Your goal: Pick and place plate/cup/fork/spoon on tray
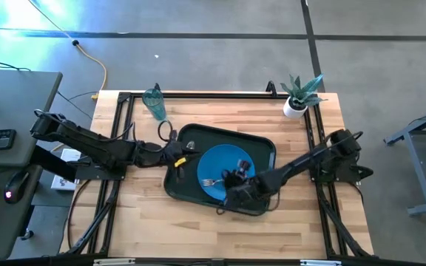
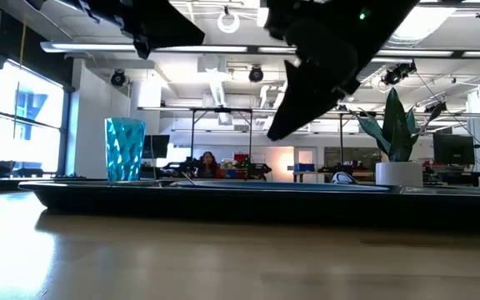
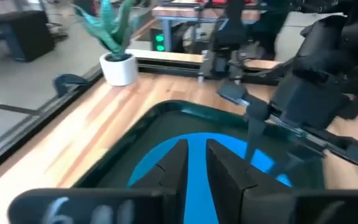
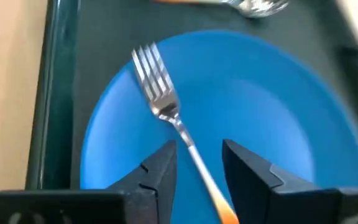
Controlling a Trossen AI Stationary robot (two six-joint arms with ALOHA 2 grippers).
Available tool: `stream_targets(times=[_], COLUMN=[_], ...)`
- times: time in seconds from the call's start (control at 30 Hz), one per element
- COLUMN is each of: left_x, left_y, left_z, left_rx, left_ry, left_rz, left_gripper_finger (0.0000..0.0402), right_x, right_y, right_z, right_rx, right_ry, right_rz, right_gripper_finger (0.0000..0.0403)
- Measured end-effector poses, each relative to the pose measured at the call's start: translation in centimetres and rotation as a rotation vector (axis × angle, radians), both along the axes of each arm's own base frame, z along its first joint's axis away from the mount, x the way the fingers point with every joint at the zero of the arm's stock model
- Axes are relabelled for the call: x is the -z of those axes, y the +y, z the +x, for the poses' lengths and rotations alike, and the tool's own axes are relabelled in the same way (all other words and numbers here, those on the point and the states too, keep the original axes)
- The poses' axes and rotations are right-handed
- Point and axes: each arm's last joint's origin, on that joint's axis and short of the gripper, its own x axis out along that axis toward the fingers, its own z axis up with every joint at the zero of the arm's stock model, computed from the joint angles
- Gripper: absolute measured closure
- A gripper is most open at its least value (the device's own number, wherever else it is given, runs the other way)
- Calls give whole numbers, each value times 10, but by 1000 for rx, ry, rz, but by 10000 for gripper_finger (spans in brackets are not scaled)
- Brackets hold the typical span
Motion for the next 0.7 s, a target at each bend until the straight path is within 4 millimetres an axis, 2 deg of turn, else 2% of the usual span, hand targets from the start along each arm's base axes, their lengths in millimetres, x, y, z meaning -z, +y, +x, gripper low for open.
stream_targets(times=[0.2, 0.43, 0.7], left_x=[5, 8, 8], left_y=[-5, -5, -5], left_z=[1, -1, -1], left_rx=[-90, -99, -102], left_ry=[21, 48, 49], left_rz=[49, 63, 58], left_gripper_finger=[324, 307, 306], right_x=[30, 41, 56], right_y=[-20, -36, -47], right_z=[10, 10, 0], right_rx=[-154, -104, -110], right_ry=[75, 97, 116], right_rz=[130, 75, 146], right_gripper_finger=[268, 268, 274])
